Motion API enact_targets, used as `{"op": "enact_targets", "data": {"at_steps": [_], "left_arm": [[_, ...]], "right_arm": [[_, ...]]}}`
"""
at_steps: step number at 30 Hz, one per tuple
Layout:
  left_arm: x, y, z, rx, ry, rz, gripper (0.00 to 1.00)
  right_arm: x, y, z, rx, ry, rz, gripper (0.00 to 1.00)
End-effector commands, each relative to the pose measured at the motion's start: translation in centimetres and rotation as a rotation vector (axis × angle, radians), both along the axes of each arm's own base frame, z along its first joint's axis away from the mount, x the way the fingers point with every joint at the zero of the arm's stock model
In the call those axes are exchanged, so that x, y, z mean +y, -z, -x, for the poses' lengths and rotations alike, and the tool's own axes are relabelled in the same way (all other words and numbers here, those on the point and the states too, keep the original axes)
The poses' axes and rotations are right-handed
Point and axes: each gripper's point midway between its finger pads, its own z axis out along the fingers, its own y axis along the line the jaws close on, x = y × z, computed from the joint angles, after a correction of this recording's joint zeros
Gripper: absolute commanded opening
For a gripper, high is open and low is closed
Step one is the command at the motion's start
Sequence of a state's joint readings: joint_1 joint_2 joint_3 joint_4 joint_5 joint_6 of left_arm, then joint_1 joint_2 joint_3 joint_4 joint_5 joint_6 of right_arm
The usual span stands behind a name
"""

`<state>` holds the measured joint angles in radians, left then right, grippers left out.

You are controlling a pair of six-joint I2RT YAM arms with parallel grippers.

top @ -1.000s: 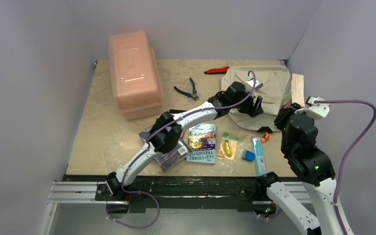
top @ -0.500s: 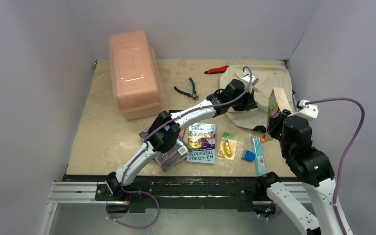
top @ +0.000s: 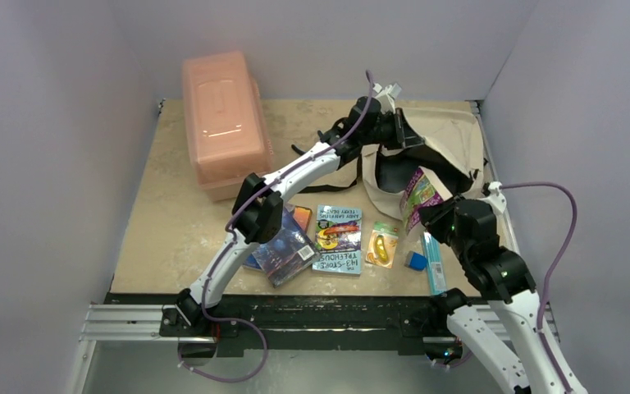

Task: Pack the student bag
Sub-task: Place the book in the student bag.

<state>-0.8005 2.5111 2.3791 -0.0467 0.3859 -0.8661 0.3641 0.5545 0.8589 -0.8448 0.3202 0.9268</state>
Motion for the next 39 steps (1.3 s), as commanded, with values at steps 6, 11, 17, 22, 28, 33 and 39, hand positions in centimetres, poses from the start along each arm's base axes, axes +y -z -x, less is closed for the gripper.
{"op": "enact_targets", "data": {"at_steps": [6,11,17,22,28,33,39], "left_arm": [[0.6,-14.1,5.0,-0.061,0.232,0.327,0.0],[1.1,-15.1,6.0,-0.094,0.262,0.314,0.0],[1.4,-14.5,6.2,-0.112,0.257,0.277,0.0],[1.4,-13.7,6.3,-0.093,0.268,0.257,0.0],[0.8,-13.2,6.2,-0.039,0.278,0.285,0.0],[1.2,-12.9,5.4,-0.021,0.268,0.273,0.0],[1.4,-12.4,5.5,0.037,0.293,0.281,0.0]], "right_arm": [[-0.2,-6.0,-3.2,-0.315,0.249,-0.437,0.0],[-0.2,-9.6,-3.3,-0.447,0.22,-0.478,0.0],[0.5,-8.1,-5.2,-0.398,0.226,-0.457,0.0],[-0.4,-2.5,-5.6,-0.333,0.297,-0.459,0.0],[-1.2,1.8,-7.7,-0.411,0.267,-0.473,0.0],[-4.3,1.5,-8.9,-0.565,0.217,-0.491,0.0],[-5.8,1.3,-10.2,-0.634,0.181,-0.484,0.0]]}}
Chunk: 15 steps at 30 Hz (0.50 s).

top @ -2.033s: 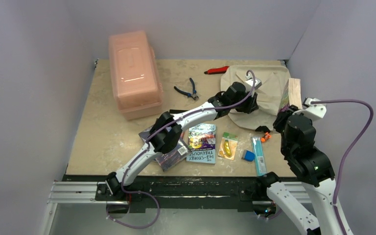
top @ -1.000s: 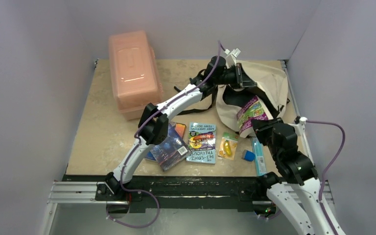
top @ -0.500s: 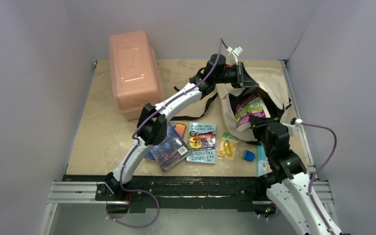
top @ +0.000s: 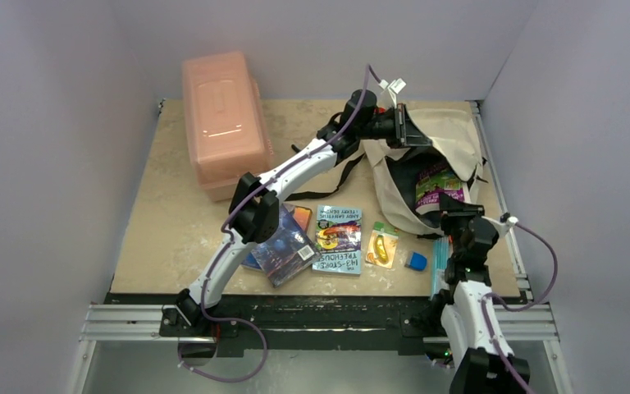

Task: Pack the student bag
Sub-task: Place the book in the student bag.

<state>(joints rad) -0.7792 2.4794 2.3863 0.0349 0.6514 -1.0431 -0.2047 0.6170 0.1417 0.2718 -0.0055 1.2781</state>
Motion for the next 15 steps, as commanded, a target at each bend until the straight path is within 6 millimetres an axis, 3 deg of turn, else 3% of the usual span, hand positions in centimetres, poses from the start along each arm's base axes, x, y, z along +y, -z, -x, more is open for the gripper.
{"op": "enact_targets", "data": {"at_steps": [1,9,15], "left_arm": [[1.0,-7.3,1.7,-0.047,0.066,0.146,0.0],[0.9,-6.1,2.0,0.019,0.105,0.151,0.0],[1.2,-6.5,2.2,0.039,0.151,0.167,0.0]], "right_arm": [[1.6,-7.6,-1.8,-0.324,-0.137,0.079,0.0],[2.8,-9.8,-3.0,-0.441,-0.248,0.127,0.0],[2.8,-8.3,-5.2,-0.42,-0.29,0.083,0.0]]}}
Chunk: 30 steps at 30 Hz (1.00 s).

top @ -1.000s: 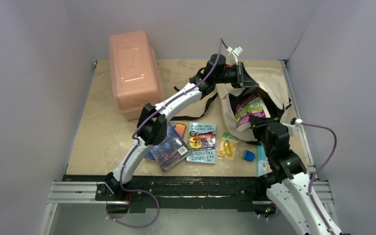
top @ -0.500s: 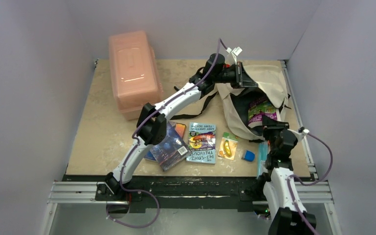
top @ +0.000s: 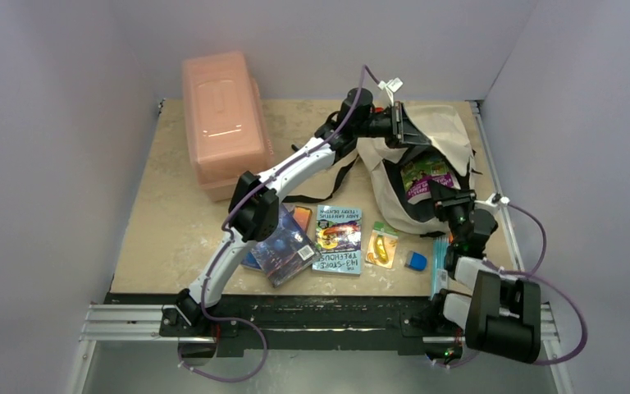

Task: Pack the student bag
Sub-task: Place the book in the student bag.

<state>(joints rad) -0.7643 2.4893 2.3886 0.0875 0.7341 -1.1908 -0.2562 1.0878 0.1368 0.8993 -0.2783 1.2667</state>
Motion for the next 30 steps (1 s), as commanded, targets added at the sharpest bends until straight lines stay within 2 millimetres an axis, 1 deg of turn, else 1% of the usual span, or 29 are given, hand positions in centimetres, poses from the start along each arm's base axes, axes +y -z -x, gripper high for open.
{"op": "enact_targets", "data": {"at_steps": [1,9,11,14,15,16,17,18,19,20,21,24,28,30], "left_arm": [[0.9,-5.4,1.6,-0.069,0.086,0.127,0.0],[1.0,-4.7,1.5,0.0,0.136,0.153,0.0],[1.1,-4.4,1.2,0.009,0.137,0.153,0.0],[1.4,-4.0,0.4,0.02,0.119,0.148,0.0],[1.5,-3.9,0.1,0.022,0.113,0.146,0.0],[1.6,-3.7,-0.1,0.027,0.108,0.144,0.0],[1.6,-3.7,-0.2,0.029,0.105,0.143,0.0],[1.7,-3.5,-0.4,0.031,0.102,0.141,0.0],[1.7,-3.3,-0.4,0.034,0.101,0.138,0.0],[1.7,-3.3,-0.4,0.034,0.102,0.137,0.0],[1.8,-3.1,-0.4,0.036,0.102,0.134,0.0],[1.8,-2.9,-0.4,0.034,0.104,0.127,0.0],[1.8,-2.4,-0.4,0.036,0.106,0.12,0.0],[1.7,-2.2,-0.4,0.039,0.105,0.119,0.0]], "right_arm": [[0.6,-7.1,-1.7,-0.282,-0.067,0.046,0.0],[-0.5,-6.3,-5.2,-0.296,-0.056,0.02,0.0],[-0.5,-4.7,-6.3,-0.24,-0.062,-0.003,0.0],[0.5,-2.9,-8.2,-0.169,-0.125,0.014,0.0],[0.5,-1.8,-8.6,-0.132,-0.128,0.013,0.04],[0.4,-0.7,-8.8,-0.089,-0.124,0.015,0.19],[0.3,0.6,-9.0,-0.041,-0.118,0.017,0.29],[0.1,2.0,-9.2,0.011,-0.113,0.031,0.35],[-0.1,3.5,-9.4,0.07,-0.109,0.044,0.38],[-0.2,4.4,-9.4,0.095,-0.109,0.054,0.4],[-0.3,4.9,-9.4,0.103,-0.109,0.06,0.42],[-0.6,6.4,-9.4,0.156,-0.1,0.084,0.52],[-1.2,6.8,-9.1,0.182,-0.07,0.126,0.63],[-1.5,6.6,-9.1,0.181,-0.055,0.142,0.63]]}}
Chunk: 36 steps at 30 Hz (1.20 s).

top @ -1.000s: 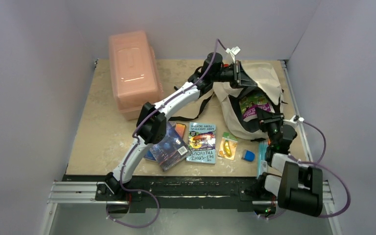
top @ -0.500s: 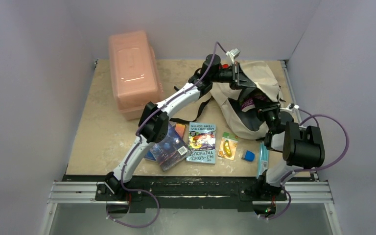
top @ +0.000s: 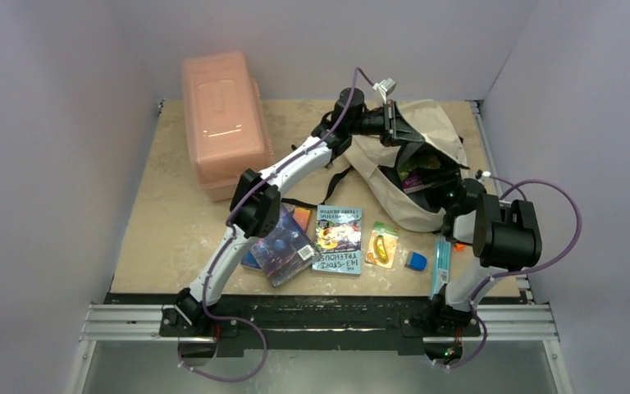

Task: Pack the student bag
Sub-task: Place the book in the student bag.

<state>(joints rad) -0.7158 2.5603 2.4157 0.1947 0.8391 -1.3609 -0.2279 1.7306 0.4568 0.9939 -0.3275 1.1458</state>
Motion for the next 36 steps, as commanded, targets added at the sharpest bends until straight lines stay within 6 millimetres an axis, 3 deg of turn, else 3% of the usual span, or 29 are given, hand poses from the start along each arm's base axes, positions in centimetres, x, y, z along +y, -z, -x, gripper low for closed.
{"op": "enact_targets", "data": {"at_steps": [1,4,5,6,7,12,15,19,23,31,36], "left_arm": [[0.4,-3.0,1.0,-0.083,0.039,0.073,0.0],[0.4,-2.7,0.9,-0.086,0.038,0.065,0.0],[0.4,-2.5,0.8,-0.087,0.038,0.061,0.0],[0.4,-2.6,0.9,-0.093,0.042,0.06,0.0],[0.5,-2.5,0.9,-0.096,0.044,0.057,0.0],[0.7,-2.3,0.9,-0.107,0.061,0.049,0.0],[0.8,-2.4,1.0,-0.112,0.079,0.05,0.0],[1.0,-2.4,1.2,-0.123,0.098,0.053,0.0],[0.9,-2.0,1.1,-0.115,0.098,0.048,0.0],[1.0,-1.5,0.7,-0.104,0.092,0.044,0.0],[1.1,-1.1,0.2,-0.091,0.081,0.042,0.0]], "right_arm": [[-1.2,-1.5,-0.8,-0.035,0.035,0.092,0.61],[-0.9,-2.7,-0.8,-0.066,0.03,0.086,0.46],[-0.6,-3.1,-0.8,-0.079,0.023,0.081,0.34],[-0.3,-3.6,-0.8,-0.09,0.016,0.071,0.11],[0.1,-4.2,-0.9,-0.112,0.006,0.06,0.0],[2.3,-7.7,-1.7,-0.225,-0.062,-0.049,0.0],[3.5,-8.4,-2.7,-0.236,-0.102,-0.064,0.0],[3.7,-7.5,-3.5,-0.243,-0.089,-0.108,0.0],[3.8,-6.4,-5.0,-0.258,-0.066,-0.128,0.16],[2.9,-4.7,-6.9,-0.272,0.031,-0.138,0.18],[1.9,-3.3,-7.0,-0.23,0.099,-0.119,0.33]]}}
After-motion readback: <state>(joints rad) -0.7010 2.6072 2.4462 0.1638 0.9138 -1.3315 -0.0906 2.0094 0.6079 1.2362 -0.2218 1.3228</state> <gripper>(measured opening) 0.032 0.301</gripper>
